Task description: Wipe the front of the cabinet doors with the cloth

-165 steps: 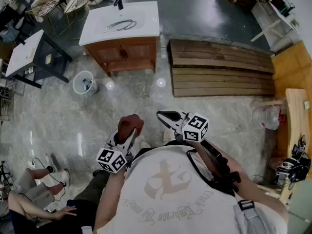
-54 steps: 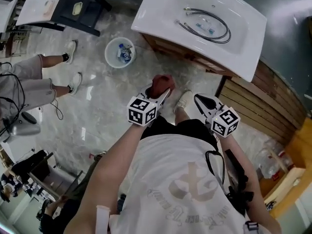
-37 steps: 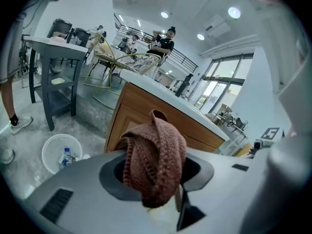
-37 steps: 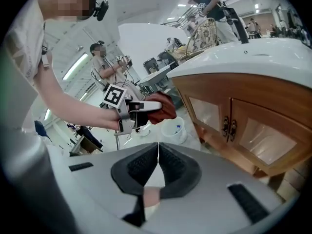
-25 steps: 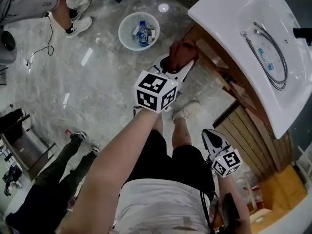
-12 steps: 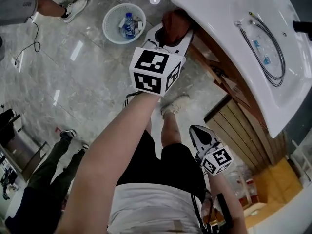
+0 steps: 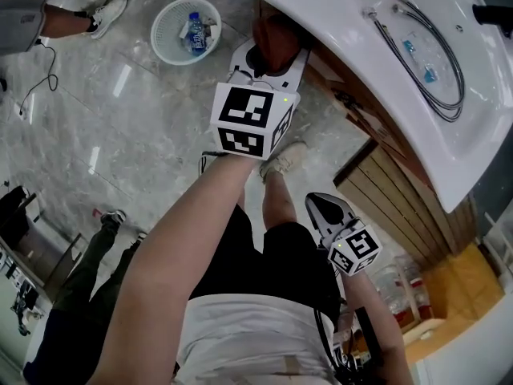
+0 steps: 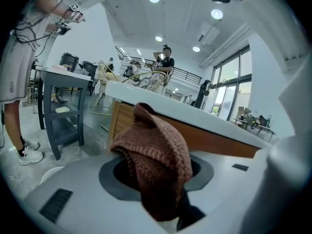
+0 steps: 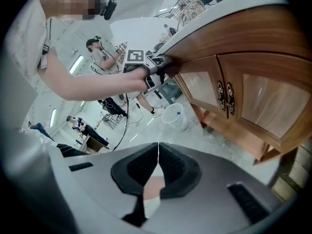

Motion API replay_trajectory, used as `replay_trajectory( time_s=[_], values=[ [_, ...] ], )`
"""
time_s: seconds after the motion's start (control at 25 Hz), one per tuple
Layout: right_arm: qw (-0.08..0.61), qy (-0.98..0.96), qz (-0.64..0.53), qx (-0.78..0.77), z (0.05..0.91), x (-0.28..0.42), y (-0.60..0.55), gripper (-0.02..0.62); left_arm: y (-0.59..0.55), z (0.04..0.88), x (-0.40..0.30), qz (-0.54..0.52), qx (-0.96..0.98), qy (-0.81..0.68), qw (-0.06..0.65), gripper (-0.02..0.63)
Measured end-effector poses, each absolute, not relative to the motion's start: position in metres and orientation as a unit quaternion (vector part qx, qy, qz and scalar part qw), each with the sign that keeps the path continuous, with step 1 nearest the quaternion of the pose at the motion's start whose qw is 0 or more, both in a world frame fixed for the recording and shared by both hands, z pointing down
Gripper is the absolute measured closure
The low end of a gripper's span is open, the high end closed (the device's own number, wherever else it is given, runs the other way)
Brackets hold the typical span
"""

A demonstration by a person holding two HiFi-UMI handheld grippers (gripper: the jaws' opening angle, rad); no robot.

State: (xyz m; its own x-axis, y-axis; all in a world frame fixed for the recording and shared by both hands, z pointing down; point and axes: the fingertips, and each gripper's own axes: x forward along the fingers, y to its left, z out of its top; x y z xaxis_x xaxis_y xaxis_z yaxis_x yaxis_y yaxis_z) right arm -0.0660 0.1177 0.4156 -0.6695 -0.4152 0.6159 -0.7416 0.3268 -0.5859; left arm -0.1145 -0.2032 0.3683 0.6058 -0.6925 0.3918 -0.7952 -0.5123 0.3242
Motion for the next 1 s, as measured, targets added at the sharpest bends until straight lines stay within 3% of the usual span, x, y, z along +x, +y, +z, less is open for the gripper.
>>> replay_trajectory(
  time_s=[0.56, 1.0],
  values=[
    [0.15, -0.773, 0.465, 0.404, 0.428, -0.02, 0.145, 0.581, -0.041, 0.356, 0.061, 0.144, 0.951, -0.219, 0.164, 0.434],
    [0.127, -0.745, 0.476, 0.449, 0.441, 0.019, 0.18, 0.581, 0.017, 0.368, 0.132, 0.166, 0.969, -0.134, 0.125, 0.434]
  ],
)
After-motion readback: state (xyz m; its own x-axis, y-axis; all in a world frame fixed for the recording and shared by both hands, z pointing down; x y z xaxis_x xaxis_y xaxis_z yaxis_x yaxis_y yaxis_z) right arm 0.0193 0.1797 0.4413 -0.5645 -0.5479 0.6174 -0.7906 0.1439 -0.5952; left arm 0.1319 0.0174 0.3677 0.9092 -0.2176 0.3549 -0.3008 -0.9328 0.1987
